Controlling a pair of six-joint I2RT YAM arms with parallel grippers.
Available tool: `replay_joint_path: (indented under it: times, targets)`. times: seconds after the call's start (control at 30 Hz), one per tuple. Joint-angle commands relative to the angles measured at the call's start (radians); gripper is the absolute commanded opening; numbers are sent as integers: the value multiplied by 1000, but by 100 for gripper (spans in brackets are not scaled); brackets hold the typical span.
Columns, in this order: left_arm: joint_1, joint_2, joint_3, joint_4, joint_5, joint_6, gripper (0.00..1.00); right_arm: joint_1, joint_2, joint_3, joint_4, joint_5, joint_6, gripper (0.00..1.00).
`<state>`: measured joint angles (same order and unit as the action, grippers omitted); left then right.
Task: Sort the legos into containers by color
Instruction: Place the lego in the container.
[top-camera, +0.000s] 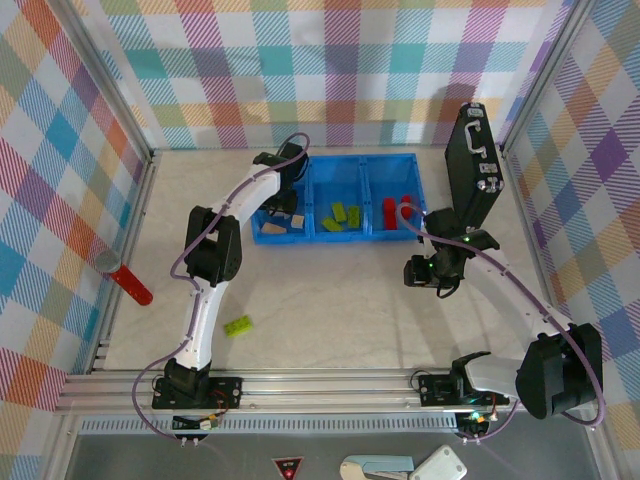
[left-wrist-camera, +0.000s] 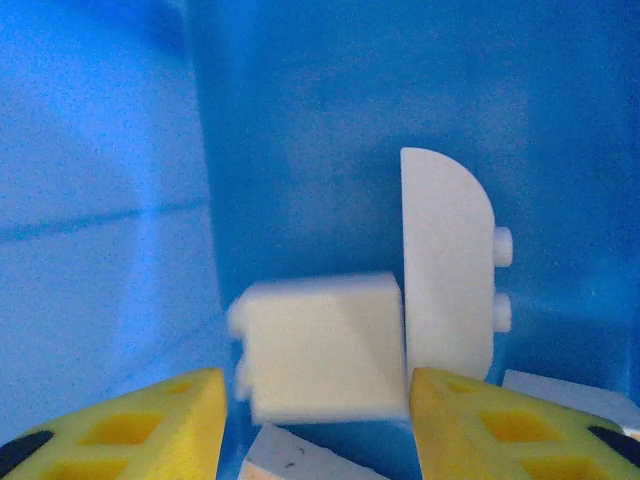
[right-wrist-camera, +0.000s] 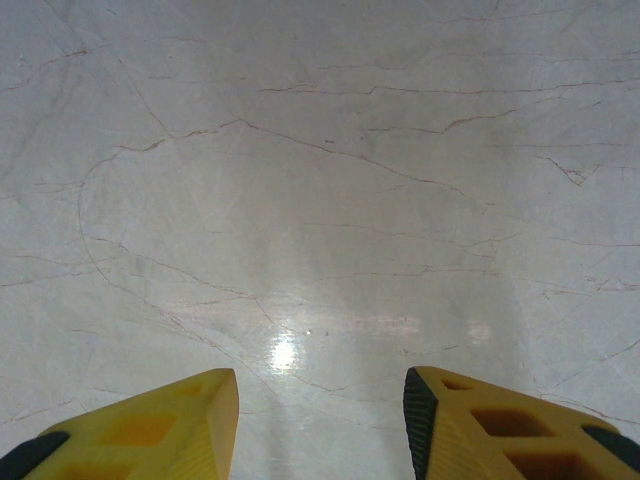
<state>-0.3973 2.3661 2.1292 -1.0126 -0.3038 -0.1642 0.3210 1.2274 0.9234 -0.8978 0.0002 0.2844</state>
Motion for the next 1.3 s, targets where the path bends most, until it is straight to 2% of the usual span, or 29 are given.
replay_joint_path:
  times: [0.0,0.73,1.27]
  targets:
    - [2,15,26,-4,-11,-1,52,7,0,-10,6,7,15,49]
    - [-3,-145,-15,-51,67,-20,52,6,-5,-11,7,6,13,49]
    - [-8,-426,-304,-51,156,-116,52,7,-8,-9,7,-3,6,49]
